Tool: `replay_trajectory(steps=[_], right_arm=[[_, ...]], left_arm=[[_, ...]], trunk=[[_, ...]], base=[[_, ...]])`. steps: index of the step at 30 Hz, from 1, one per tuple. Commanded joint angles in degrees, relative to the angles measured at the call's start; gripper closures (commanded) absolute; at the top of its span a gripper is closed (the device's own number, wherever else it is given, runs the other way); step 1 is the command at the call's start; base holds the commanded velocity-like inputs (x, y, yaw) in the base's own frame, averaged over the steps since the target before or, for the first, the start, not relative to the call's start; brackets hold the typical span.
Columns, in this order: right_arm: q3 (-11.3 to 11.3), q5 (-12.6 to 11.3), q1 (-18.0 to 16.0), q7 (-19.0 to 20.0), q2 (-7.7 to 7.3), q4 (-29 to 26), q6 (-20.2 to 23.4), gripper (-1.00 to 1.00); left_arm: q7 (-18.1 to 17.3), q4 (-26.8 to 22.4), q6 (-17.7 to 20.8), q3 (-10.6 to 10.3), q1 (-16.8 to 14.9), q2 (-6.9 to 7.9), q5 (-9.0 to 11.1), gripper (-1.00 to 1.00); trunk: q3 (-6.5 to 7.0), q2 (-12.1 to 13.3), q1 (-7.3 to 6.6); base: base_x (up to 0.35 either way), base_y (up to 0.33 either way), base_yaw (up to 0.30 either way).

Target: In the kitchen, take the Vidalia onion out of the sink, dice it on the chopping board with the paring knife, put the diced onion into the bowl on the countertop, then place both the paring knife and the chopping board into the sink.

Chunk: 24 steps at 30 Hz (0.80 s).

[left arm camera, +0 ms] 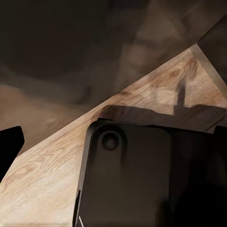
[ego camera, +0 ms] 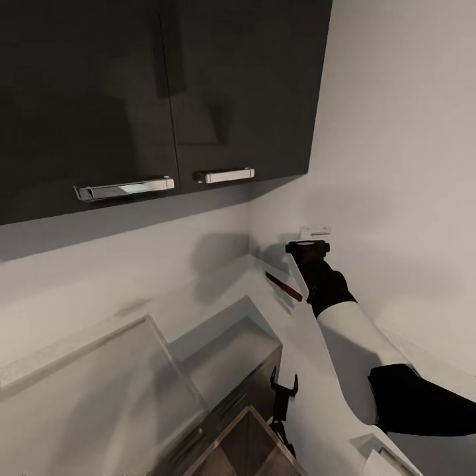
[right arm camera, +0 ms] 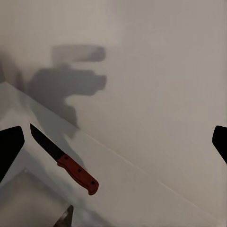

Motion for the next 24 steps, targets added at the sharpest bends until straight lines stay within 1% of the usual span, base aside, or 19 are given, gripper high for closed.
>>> replay_trajectory(steps=[1, 13, 18, 20, 24], right_arm=[[0.1, 0.4, -0.1, 0.0, 0.0, 0.0, 0.5, -1.0], [0.0, 0.6, -0.1, -0.1, -0.1, -0.1, 0.5, -1.0], [-0.1, 0.8, -0.1, -0.1, -0.71, 0.2, 0.4, -1.0], [-0.1, 0.8, 0.0, -0.1, -0.97, 1.2, -0.4, -1.0], [-0.1, 0.7, 0.0, -0.1, -1.05, 3.1, -3.6, -1.0]], left_arm=[[-0.5, 0.0, 0.0, 0.1, 0.0, 0.0, 0.6, -1.0], [-0.6, 0.5, 0.0, 0.1, 0.0, -0.01, 0.6, -1.0], [-0.5, 1.0, -0.1, 0.1, 0.0, -0.01, 0.5, -1.0], [-0.5, 1.1, -0.1, 0.1, 0.0, -0.01, 0.5, -1.0], [-0.5, 1.1, -0.1, 0.1, 0.0, -0.01, 0.5, -1.0]], trunk=[[-0.12, -0.1, 0.04], [-0.12, -0.1, 0.04], [-0.12, -0.1, 0.04], [-0.12, -0.1, 0.04], [-0.12, -0.1, 0.04]], base=[[0.0, 0.0, 0.0], [0.0, 0.0, 0.0], [0.0, 0.0, 0.0], [0.0, 0.0, 0.0], [0.0, 0.0, 0.0]])
